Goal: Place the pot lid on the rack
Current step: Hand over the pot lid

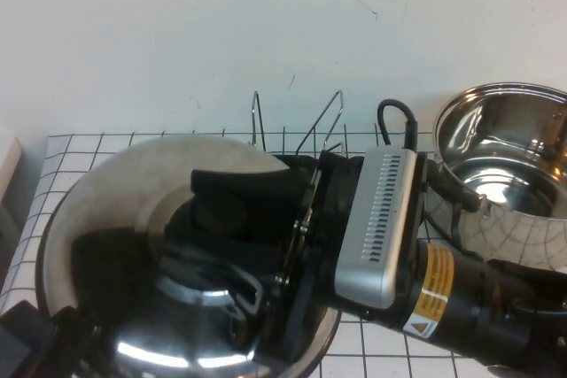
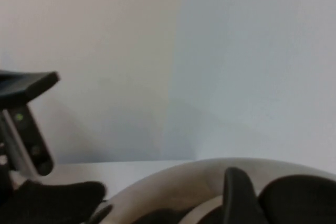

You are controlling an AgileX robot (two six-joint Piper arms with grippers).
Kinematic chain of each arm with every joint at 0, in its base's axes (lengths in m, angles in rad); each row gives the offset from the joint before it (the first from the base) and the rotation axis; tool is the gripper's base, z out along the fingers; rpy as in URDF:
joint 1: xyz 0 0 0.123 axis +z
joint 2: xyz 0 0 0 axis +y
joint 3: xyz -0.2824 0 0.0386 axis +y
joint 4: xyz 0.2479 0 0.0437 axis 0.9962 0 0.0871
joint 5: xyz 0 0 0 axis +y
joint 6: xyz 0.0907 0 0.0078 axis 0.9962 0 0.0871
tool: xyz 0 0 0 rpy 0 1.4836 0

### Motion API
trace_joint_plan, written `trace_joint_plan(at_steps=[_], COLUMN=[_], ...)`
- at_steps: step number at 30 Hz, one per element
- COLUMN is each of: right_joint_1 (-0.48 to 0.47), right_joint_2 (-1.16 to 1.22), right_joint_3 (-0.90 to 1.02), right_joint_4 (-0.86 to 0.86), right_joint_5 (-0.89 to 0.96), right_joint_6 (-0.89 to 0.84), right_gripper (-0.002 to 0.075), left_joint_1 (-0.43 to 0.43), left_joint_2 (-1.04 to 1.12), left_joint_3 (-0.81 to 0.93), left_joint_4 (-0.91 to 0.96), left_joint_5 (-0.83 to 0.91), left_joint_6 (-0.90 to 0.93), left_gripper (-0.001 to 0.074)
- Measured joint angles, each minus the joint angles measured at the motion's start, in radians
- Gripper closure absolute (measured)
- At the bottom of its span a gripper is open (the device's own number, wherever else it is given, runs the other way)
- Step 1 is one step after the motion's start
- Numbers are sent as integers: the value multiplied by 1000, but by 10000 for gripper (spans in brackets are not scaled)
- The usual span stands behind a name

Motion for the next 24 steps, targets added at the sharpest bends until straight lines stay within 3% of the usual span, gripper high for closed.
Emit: trace_joint_plan(at_steps=[5, 9, 24], right_joint_1=[0, 0, 14], right_joint_2=[0, 0, 0], right_joint_3=[0, -2, -2], right_joint_4=[191, 292, 52], right_joint_5=[-6, -6, -6], right_joint_6=[-87, -59, 84], right_gripper=[387, 387, 387], left_joint_1=[0, 0, 0], left_joint_2=[0, 0, 0], left_joint_3=[0, 0, 0], left_joint_4=[16, 75, 123], left_joint_5=[-20, -37, 93], left_joint_6=[-6, -14, -70], left_gripper=[246, 234, 203])
